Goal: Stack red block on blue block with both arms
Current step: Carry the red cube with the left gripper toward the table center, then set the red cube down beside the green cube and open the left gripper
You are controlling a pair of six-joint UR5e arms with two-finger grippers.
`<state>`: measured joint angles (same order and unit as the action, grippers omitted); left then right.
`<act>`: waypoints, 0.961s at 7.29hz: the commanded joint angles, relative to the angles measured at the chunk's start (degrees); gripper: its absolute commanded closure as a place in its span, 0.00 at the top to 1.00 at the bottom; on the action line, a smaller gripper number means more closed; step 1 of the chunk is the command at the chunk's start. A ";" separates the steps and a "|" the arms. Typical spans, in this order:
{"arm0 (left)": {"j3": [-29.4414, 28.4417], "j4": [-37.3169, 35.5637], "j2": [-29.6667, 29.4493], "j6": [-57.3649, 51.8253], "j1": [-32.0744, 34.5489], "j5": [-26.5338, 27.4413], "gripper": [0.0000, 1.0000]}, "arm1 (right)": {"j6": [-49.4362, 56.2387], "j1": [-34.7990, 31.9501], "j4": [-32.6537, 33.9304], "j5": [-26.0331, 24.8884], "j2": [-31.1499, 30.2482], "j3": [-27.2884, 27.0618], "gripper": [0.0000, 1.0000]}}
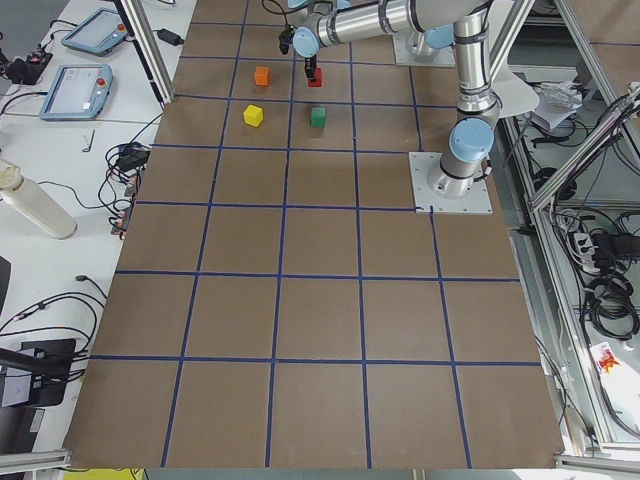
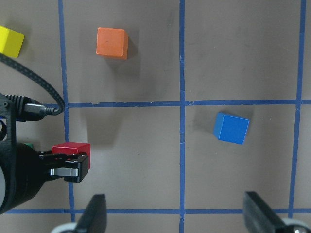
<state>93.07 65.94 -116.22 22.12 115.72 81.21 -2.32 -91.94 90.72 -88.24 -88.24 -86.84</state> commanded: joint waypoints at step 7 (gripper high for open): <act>-3.06 0.15 -5.95 2.40 2.32 3.16 1.00 | -0.05 -0.08 0.07 0.00 0.00 0.00 1.00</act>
<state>90.06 65.66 -122.10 24.50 117.89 84.08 -2.37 -91.98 90.79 -88.24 -88.24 -86.84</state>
